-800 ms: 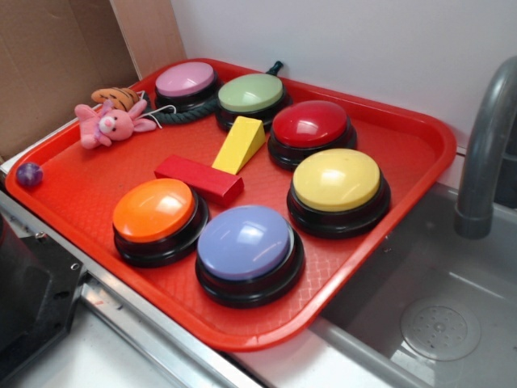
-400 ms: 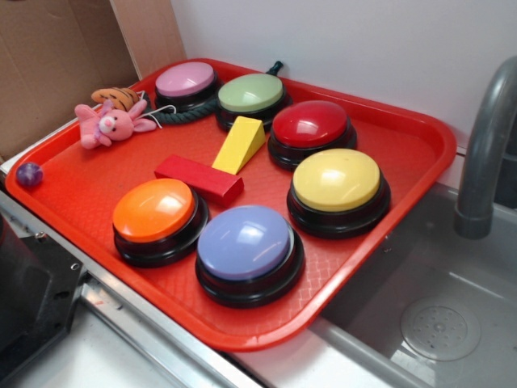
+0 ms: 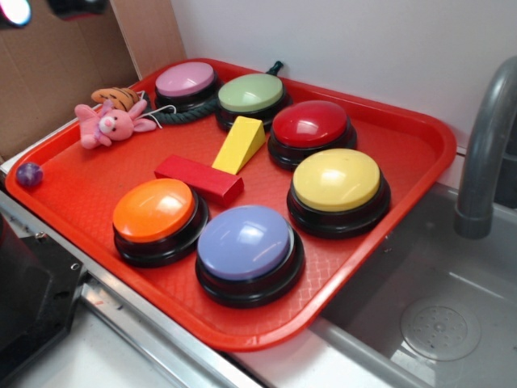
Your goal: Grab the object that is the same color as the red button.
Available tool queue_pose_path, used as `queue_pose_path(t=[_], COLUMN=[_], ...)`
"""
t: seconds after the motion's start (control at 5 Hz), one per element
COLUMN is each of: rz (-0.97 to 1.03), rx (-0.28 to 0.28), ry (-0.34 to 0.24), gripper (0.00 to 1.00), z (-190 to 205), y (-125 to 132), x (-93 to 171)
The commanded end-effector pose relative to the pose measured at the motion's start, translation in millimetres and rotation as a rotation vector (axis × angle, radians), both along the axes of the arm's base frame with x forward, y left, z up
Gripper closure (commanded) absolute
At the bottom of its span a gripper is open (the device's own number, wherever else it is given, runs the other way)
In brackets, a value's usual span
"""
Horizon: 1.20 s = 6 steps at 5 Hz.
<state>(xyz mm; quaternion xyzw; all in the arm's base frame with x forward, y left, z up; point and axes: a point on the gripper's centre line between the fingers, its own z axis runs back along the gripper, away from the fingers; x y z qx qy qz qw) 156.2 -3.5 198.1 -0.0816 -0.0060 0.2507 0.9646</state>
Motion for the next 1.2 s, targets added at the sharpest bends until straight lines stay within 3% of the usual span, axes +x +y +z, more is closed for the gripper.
queue_pose_path(t=[0.0, 0.2, 0.6, 1.0], rz=[0.461, 0.674, 0.792, 0.827], rx=[-0.008, 0.032, 0.158, 0.204], ry=[0.023, 0.02, 0.021, 0.046], gripper=[0.0, 0.0, 0.0, 0.0], z=[-45, -71, -126, -151], y=[7, 11, 20, 25], x=[36, 46, 62, 55])
